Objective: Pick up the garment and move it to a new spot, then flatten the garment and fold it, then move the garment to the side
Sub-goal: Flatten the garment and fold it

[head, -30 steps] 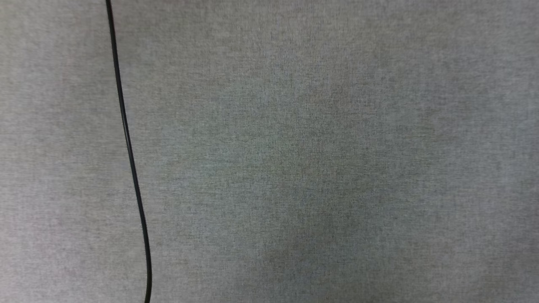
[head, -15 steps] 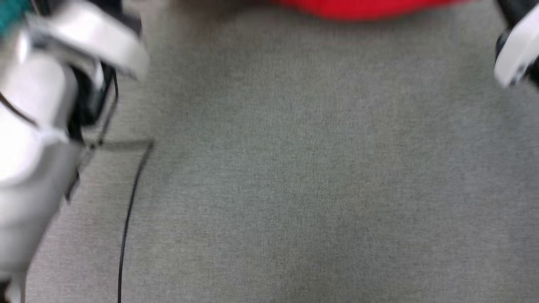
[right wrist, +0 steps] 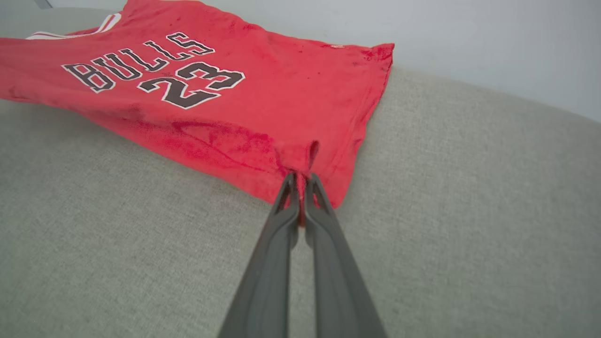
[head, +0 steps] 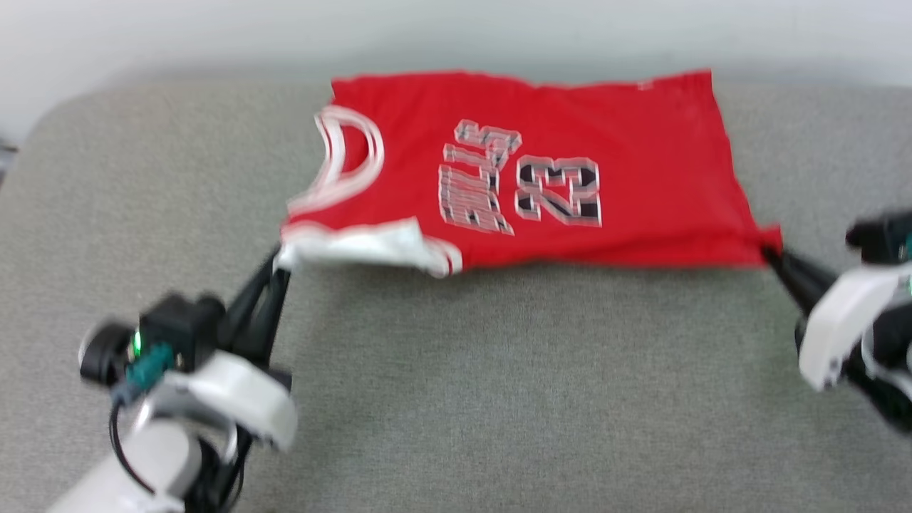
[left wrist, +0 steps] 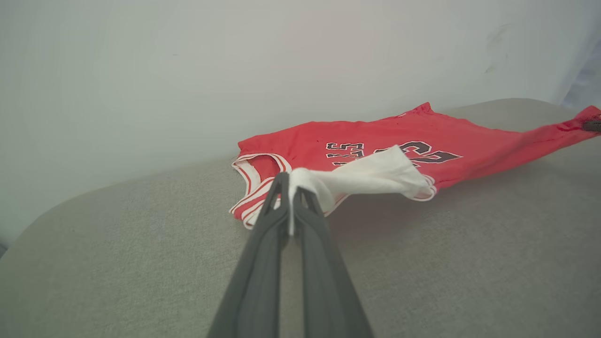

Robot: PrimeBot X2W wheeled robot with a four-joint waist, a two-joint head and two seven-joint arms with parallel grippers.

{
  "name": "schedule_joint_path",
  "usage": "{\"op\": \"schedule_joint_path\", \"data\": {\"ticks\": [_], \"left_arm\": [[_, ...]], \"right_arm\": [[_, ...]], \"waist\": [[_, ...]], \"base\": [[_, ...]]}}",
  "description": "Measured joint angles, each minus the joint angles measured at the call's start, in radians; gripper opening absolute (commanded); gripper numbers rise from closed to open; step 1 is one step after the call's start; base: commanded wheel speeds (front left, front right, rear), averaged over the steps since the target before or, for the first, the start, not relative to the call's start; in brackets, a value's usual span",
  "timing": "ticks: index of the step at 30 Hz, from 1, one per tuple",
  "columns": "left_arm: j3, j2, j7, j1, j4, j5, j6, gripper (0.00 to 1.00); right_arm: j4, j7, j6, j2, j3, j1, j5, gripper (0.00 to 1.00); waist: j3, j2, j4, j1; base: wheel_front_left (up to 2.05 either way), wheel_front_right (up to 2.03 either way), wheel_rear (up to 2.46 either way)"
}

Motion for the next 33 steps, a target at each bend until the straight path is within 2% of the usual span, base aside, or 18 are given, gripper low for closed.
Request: {"op": "schedule_joint_path", "data": {"ticks": [9,18,22,28,33], "left_arm": [[-0.023,0.033,0.003,0.280,-0.086,-0.098,0.066,0.00],[-0.049,0.047,0.014,0.486,-0.137,-0.186,0.100,0.00],[-0.053,0.058,0.034,0.559,-0.162,-0.242,0.101,0.00],[-0.054,0.059,0.024,0.593,-0.167,-0.260,0.102,0.00],[-0.051,0.046,0.016,0.523,-0.135,-0.225,0.087,0.00]], "right_arm": [[-0.089,-0.009,0.000,-0.038,-0.083,0.301,-0.002,0.00],[-0.227,0.062,0.000,-0.039,-0.210,0.573,-0.031,0.00],[-0.287,0.106,0.000,-0.038,-0.290,0.678,-0.044,0.00],[-0.371,0.170,0.000,-0.007,-0.397,0.792,-0.069,0.00],[-0.421,0.229,0.000,0.028,-0.439,0.798,-0.107,0.00]], "waist": [[-0.121,0.0000,0.014,0.0000],[-0.193,0.0000,0.012,0.0000],[-0.205,0.0000,0.011,0.0001],[-0.189,0.0000,0.016,0.0002],[-0.165,0.0000,0.018,0.0003]], "base": [[0.00,0.00,0.00],[0.00,0.00,0.00],[0.00,0.00,0.00],[0.00,0.00,0.00],[0.00,0.00,0.00]]}}
